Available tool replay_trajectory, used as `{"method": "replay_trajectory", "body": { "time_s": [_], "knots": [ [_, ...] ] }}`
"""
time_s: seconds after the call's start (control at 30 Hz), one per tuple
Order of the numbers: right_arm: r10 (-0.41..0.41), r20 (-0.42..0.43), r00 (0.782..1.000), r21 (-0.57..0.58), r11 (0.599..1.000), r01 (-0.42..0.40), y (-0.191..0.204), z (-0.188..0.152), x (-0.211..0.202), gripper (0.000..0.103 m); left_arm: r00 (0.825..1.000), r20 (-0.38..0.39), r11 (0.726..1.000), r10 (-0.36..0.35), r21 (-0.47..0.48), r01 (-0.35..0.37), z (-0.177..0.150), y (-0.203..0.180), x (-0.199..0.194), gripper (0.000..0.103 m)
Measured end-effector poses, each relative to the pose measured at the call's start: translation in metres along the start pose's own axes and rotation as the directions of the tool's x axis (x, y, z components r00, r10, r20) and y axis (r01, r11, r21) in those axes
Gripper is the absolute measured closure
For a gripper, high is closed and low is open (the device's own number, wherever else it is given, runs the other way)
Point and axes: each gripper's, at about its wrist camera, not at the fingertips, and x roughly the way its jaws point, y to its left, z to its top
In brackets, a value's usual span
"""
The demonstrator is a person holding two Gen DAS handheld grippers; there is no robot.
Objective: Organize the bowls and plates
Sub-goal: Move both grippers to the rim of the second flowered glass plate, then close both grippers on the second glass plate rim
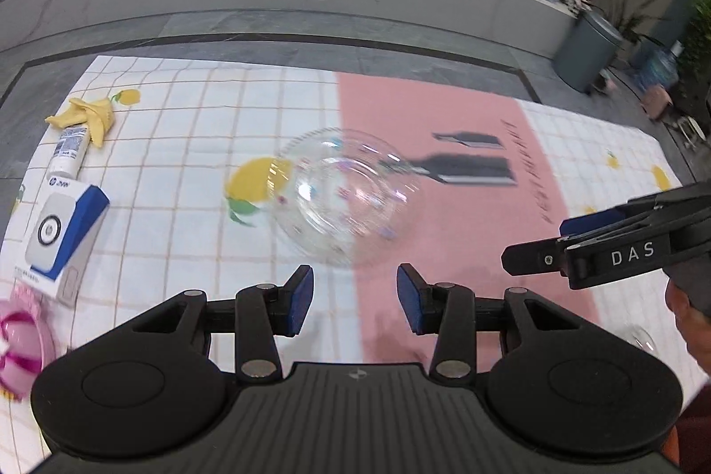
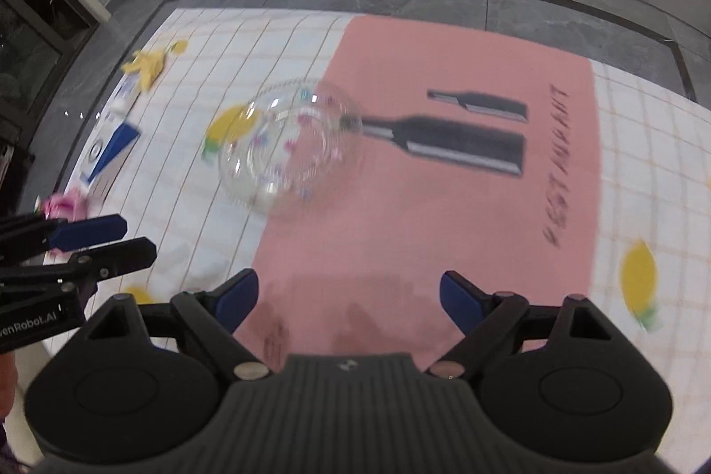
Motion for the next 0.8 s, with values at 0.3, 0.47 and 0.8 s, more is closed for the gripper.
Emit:
{"method": "replay_trajectory", "body": {
  "time_s": [0.3, 0.47, 0.8],
  "knots": [
    [-0.024, -0.003, 1.0, 0.011, 1.0, 0.024, -0.006, 0.048, 0.069, 0.047, 0.999, -0.044, 0.999, 0.0, -0.052, -0.003, 0.023, 0.043, 0.067, 0.062],
    [-0.027, -0.005, 1.0, 0.011, 1.0, 0.027, -0.004, 0.058, 0.091, 0.057, 0.998, -0.063, 0.994, 0.015, -0.109, -0.022, 0.027, 0.06, 0.091, 0.064],
    [-0.006, -0.009, 1.0, 0.043, 0.999, 0.006, -0.005, 0.069, 0.114, 0.076, 0.998, -0.058, 0.983, -0.021, -0.184, 0.01, 0.033, 0.069, 0.116, 0.083]
  ]
}}
